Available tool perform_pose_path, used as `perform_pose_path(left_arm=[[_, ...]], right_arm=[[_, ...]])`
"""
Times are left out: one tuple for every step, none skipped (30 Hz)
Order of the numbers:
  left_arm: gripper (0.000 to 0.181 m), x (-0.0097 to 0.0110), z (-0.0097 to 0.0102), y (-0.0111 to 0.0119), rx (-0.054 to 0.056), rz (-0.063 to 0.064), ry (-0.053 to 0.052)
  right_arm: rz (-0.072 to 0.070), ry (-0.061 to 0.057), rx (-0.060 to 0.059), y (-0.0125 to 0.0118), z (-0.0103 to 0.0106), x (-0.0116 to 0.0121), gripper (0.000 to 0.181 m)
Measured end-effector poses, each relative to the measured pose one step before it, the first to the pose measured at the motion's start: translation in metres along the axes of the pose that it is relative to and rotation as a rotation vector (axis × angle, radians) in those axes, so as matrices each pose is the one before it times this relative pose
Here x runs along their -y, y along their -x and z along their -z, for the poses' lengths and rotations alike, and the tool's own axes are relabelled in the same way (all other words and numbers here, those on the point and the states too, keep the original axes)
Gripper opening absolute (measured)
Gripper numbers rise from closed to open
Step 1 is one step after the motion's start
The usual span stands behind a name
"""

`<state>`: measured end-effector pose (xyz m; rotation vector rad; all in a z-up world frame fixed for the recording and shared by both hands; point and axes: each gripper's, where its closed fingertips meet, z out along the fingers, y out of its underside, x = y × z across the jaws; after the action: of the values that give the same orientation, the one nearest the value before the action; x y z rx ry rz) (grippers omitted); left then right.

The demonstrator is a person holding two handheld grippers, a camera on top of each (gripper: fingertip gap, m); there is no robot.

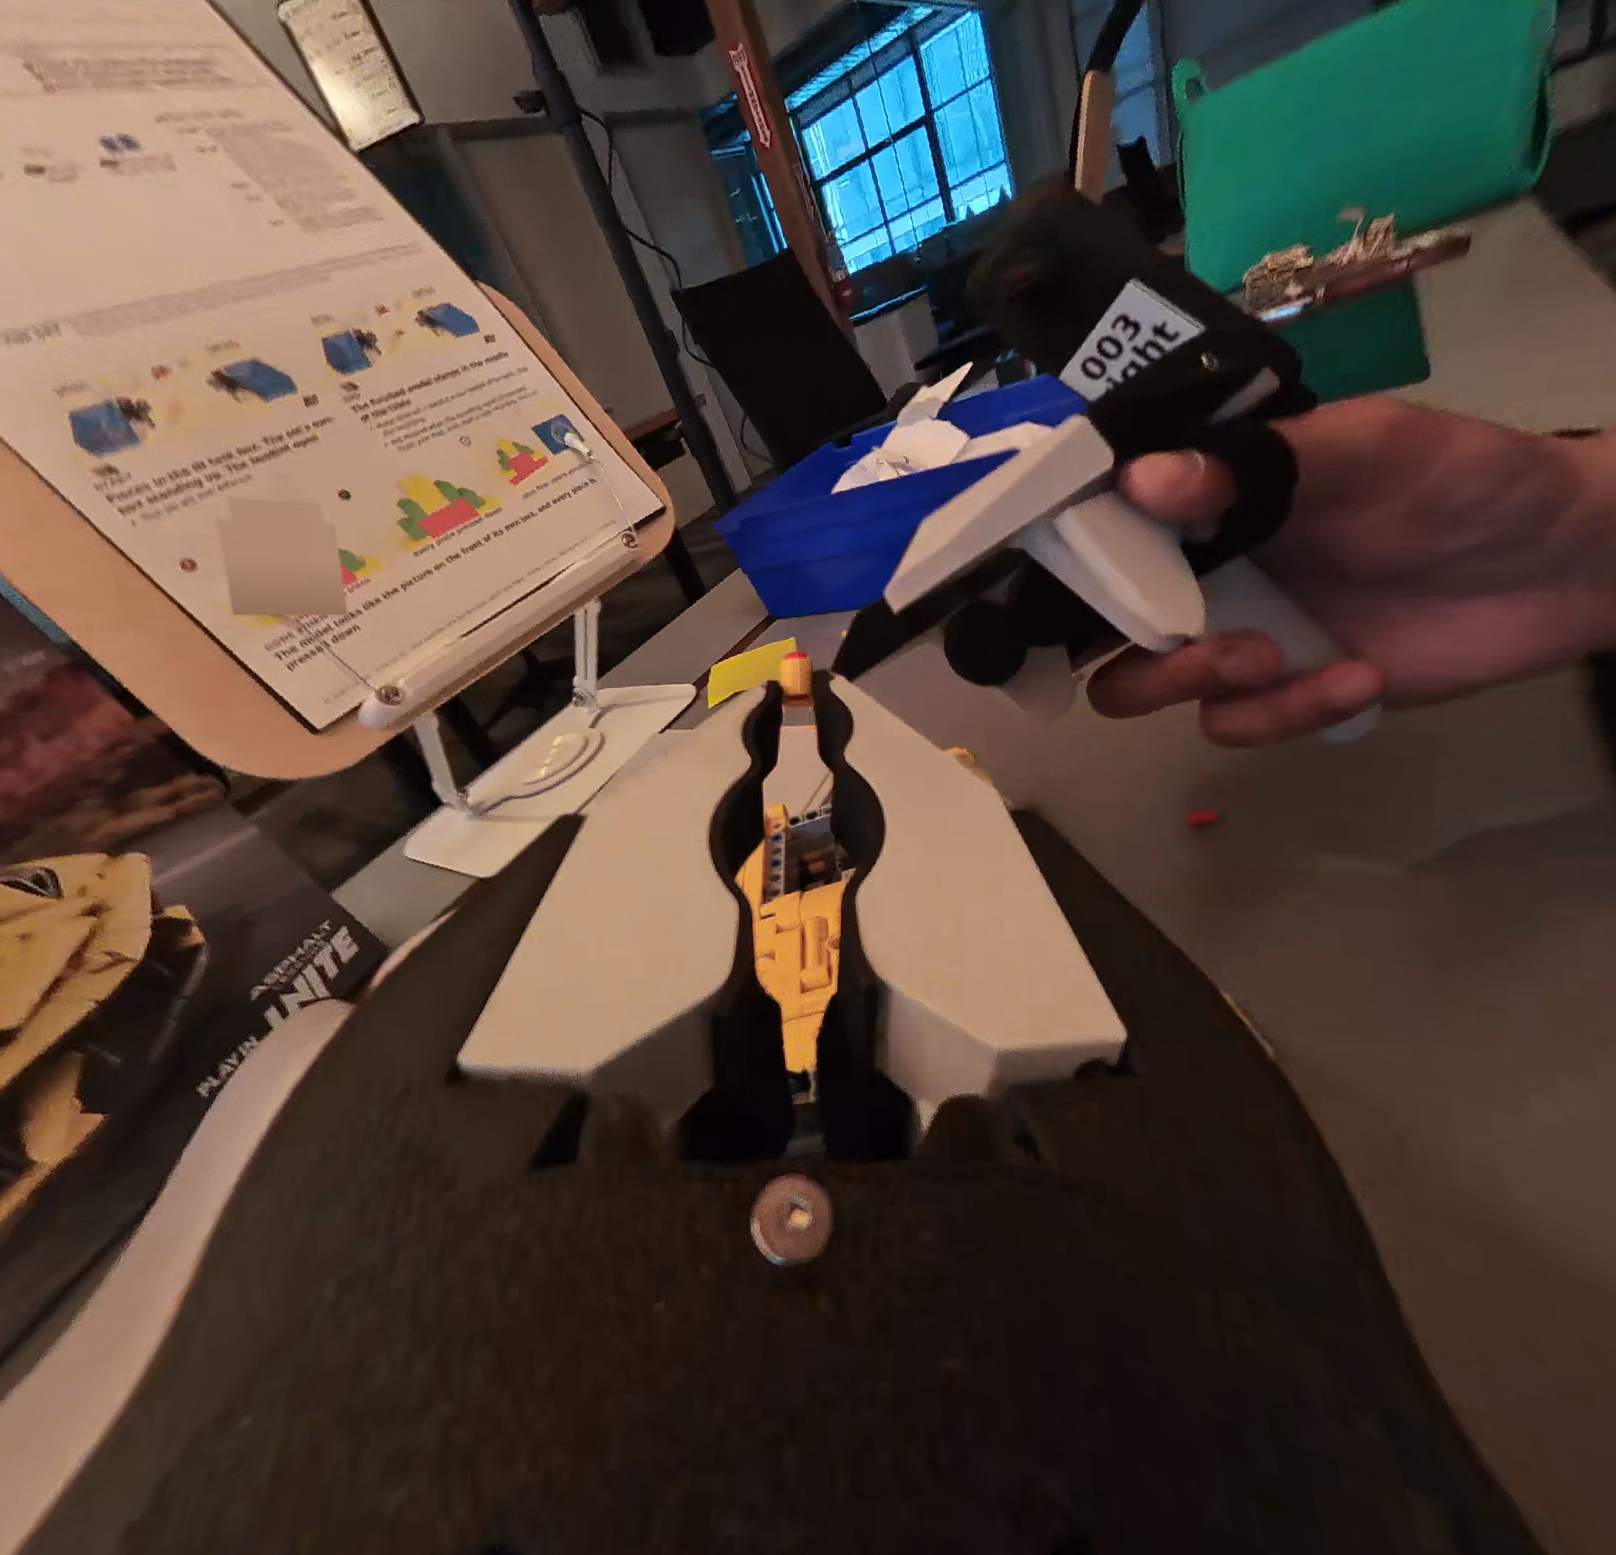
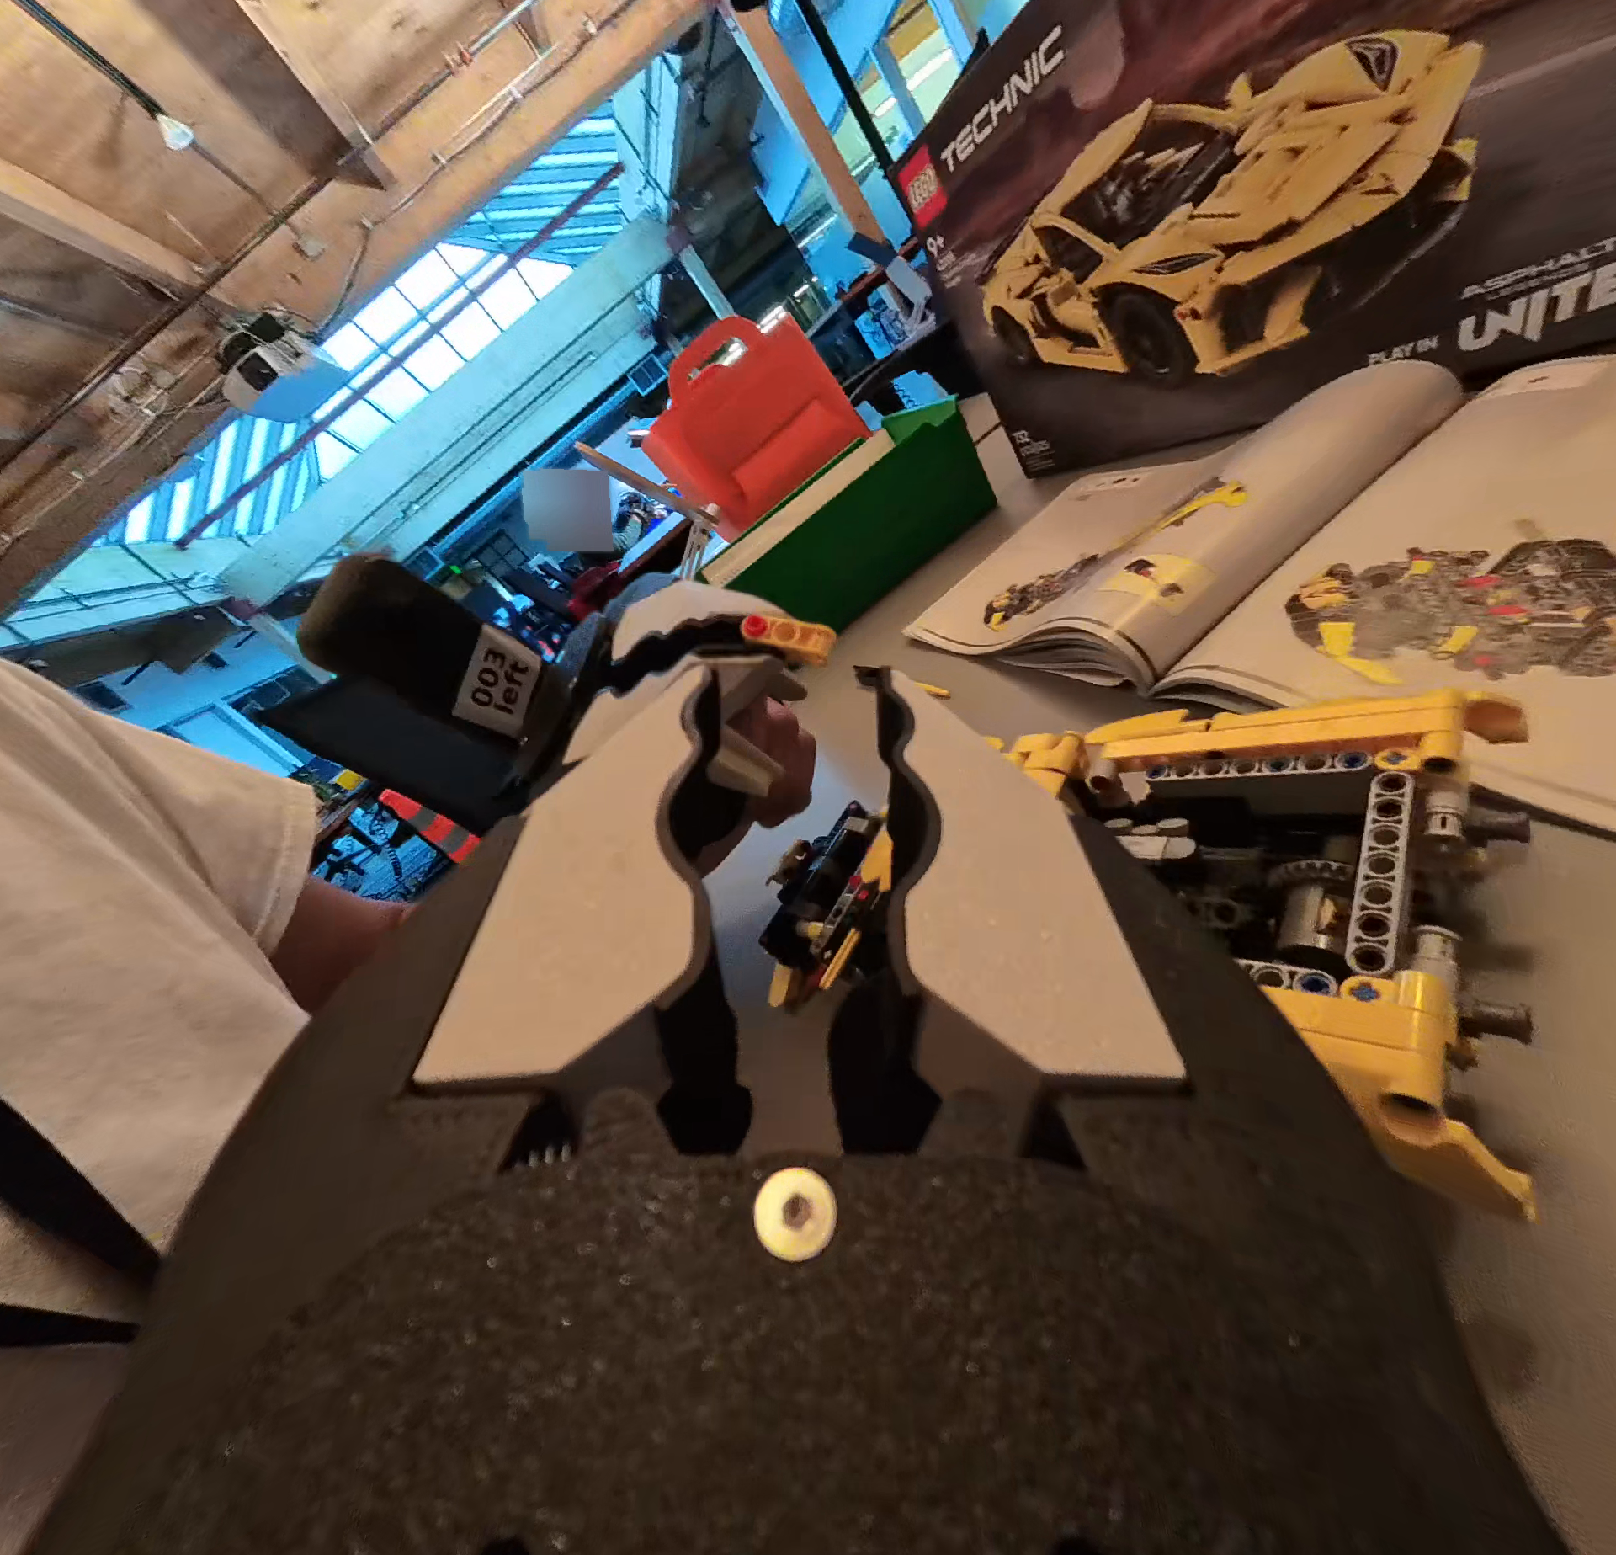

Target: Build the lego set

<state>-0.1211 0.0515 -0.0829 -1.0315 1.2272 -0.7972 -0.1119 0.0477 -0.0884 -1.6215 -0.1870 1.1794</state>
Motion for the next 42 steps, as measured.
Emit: perform_pose_path(left_arm=[[0.007,0.00014,-0.00056,-0.00274,-0.004,-0.0214,0.0021],[0.007,0.00041,-0.00055,-0.00304,-0.0081,-0.0124,0.0004],[0.007,0.00068,-0.00063,-0.00297,-0.0049,-0.0133,-0.0014],[0.007,0.00016,-0.00081,-0.00287,-0.0016,-0.0219,0.0026],[0.007,-0.0007,-0.00106,-0.00267,0.0038,-0.0328,0.0101],[0.007,-0.00097,-0.00126,-0.00271,0.0062,-0.0397,0.012],[0.007,-0.00009,-0.00091,-0.00224,0.0103,-0.0406,0.0085],[0.007,0.00011,-0.00066,-0.00133,0.0136,-0.0359,0.0073],[0.007,-0.00093,-0.0008,-0.00056,0.0129,-0.0255,0.0121],[0.007,-0.00169,-0.00067,-0.00106,0.002,-0.0183,0.0133],[0.007,-0.00048,-0.00025,-0.0014,-0.002,-0.0159,0.0046],[0.007,0.00098,0.00031,-0.00073,0.0024,-0.0164,-0.0041],[0.007,0.00113,0.00026,-0.00013,0.0062,-0.0159,-0.0036],[0.007,0.00077,0.00035,0.00002,0.0041,-0.013,-0.0007],[0.007,-0.00019,0.00007,-0.00022,0.0008,-0.0072,0.0026],[0.007,-0.00026,0.00008,-0.00004,0.0003,-0.0031,0.0017],[0.007,0.0007,0.00026,0.00005,0.0016,-0.0029,-0.0027],[0.007,0.0012,0.00041,0.00015,0.0036,-0.0043,-0.0047],[0.007,0.00115,0.00028,0.00004,0.0031,-0.006,-0.0041],[0.007,0.00073,0.00012,-0.00045,0.0012,-0.0068,-0.0013],[0.007,-0.00006,-0.00025,-0.00097,-0.001,-0.009,0.002],[0.007,-0.00023,-0.00039,-0.00081,0.0014,-0.0109,0.0024],[0.007,0.00028,-0.00011,0.00005,0.0055,-0.0084,-0.0012],[0.007,0.00082,0.00014,0.00043,0.0042,-0.0017,-0.005],[0.007,0.00055,0.0002,0.00045,-0.0007,0.0061,-0.0044],[0.007,-0.00032,0.00016,-0.00002,-0.0063,0.0112,-0.0007],[0.007,-0.00097,-0.0001,-0.00029,-0.0069,0.0108,0.0026],[0.007,-0.00065,-0.00016,-0.0002,-0.0033,0.0032,0.0016],[0.007,0.00028,0.00007,-0.00008,0.0008,-0.0043,-0.0008],[0.007,0.00058,-0.00001,-0.00032,0.0015,-0.0062,-0.001],[0.007,0.00029,-0.00018,-0.00048,0.0007,-0.0052,0.001],[0.007,0.00081,0.00021,-0.00032,0.0017,-0.0063,-0.0012],[0.007,0.00184,0.00058,-0.00023,0.0018,-0.0067,-0.0058],[0.007,0.00151,0.00034,-0.00065,-0.0017,-0.0048,-0.0028],[0.007,0.00002,-0.00027,-0.00148,-0.0057,-0.0034,0.0039],[0.007,-0.00068,-0.00073,-0.00195,-0.0055,-0.0061,0.0078],[0.007,-0.00079,-0.00063,-0.00141,-0.0003,-0.0105,0.0092],[0.007,-0.00037,-0.00043,-0.00117,0.0005,-0.0091,0.0099],[0.007,-0.0008,-0.00041,-0.00133,-0.0042,-0.0009,0.0117],[0.007,-0.002,-0.00059,-0.00095,-0.004,0.004,0.0177],[0.007,-0.00174,-0.0007,-0.00052,-0.002,0.0017,0.0131],[0.007,-0.001,-0.00048,0.00006,0.0024,-0.0026,0.008]], right_arm=[[0.0061,-0.0036,0.0061,0.00086,0.0012,0.00054,0.036],[0.0144,-0.0044,0.0004,0.00062,0.00095,0.00045,0.036],[0.018,0.0018,-0.0045,0.0002,0.0002,-0.00072,0.037],[0.0169,0.0108,-0.0008,0.00099,-0.00073,-0.0022,0.038],[0.0125,0.0226,-0.0003,0.0011,-0.00163,-0.00409,0.038],[0.006,0.0186,0.004,0.0014,-0.0018,-0.00378,0.039],[-0.0017,0.0088,0.0036,0.00111,-0.00153,-0.0023,0.039],[-0.0051,0.0059,-0.0015,0.0003,-0.00084,-0.00153,0.038],[-0.0003,-0.0013,-0.0025,0.00013,0.0002,-0.0001,0.036],[0.003,-0.0006,-0.0032,-0.00018,0.00069,0.00003,0.032],[0.0015,-0.0014,-0.0095,-0.0014,0.00083,0.0002,0.03],[0.0012,-0.0031,0.0019,0.00015,0.00071,0.00034,0.028],[-0.0048,-0.0072,0.0104,0.00164,0.00044,0.00101,0.029],[-0.0049,-0.0027,0.0101,0.00146,0.0002,0.00023,0.03],[-0.0033,0.0005,0.0076,0.00107,-0.00001,-0.00028,0.032],[-0.0049,-0.0007,0.0077,0.00101,-0.00007,-0.00012,0.035],[-0.0083,-0.0024,0.0098,0.00124,0.00007,0.00022,0.035],[-0.0084,-0.0062,0.0106,0.00137,0.00039,0.00091,0.036],[-0.0096,-0.0057,0.0089,0.00083,0.00056,0.00088,0.035],[-0.0074,-0.0015,0.0039,0.00003,0.00042,0.00023,0.034],[0.0031,0.0012,-0.0027,-0.00039,0.00027,-0.0003,0.033],[0.0129,0.0019,-0.0084,-0.00025,0.00029,-0.00017,0.033],[0.0227,-0.0055,-0.0096,0.00062,0.00084,0.00139,0.033],[0.0264,-0.0102,-0.009,0.00132,0.00113,0.00234,0.033],[0.0197,-0.0029,-0.006,0.00082,0.00062,0.00099,0.032],[0.0066,0.0025,-0.0024,0.0001,0.00014,-0.00064,0.032],[-0.0114,0.0008,0.0056,-0.00024,0.0,-0.00068,0.034],[-0.0255,-0.0034,0.0133,0.00014,0.00038,0.00007,0.034],[-0.0267,-0.0071,0.0164,0.00047,0.0007,0.00096,0.034],[-0.0213,-0.0057,0.0123,0.00024,0.00081,0.00074,0.033],[-0.016,-0.0021,0.0092,-0.00019,0.00074,0.00014,0.032],[-0.0112,-0.0031,0.0101,0.00035,0.00063,0.00026,0.031],[-0.0059,-0.0024,0.0092,0.00049,0.00058,0.00033,0.029],[-0.0006,-0.0004,0.0047,0.00021,0.00021,0.00008,0.026],[0.0066,0.0042,0.0012,0.00028,-0.00032,-0.00074,0.028],[0.017,0.0155,-0.0009,0.001,-0.00133,-0.00233,0.032],[0.0277,0.0168,-0.0169,-0.00006,-0.00152,-0.00244,0.034],[0.0424,0.0111,-0.0375,-0.00214,-0.00078,-0.00134,0.032],[0.0488,0.0181,-0.046,-0.00354,-0.00037,-0.00248,0.027],[0.0437,0.0134,-0.0318,-0.00221,0.00023,-0.00152,0.027],[0.019,0.0088,-0.0195,-0.00185,0.00051,-0.00081,0.027],[0.0046,0.0044,-0.0072,-0.00116,0.00031,-0.00058,0.026]])
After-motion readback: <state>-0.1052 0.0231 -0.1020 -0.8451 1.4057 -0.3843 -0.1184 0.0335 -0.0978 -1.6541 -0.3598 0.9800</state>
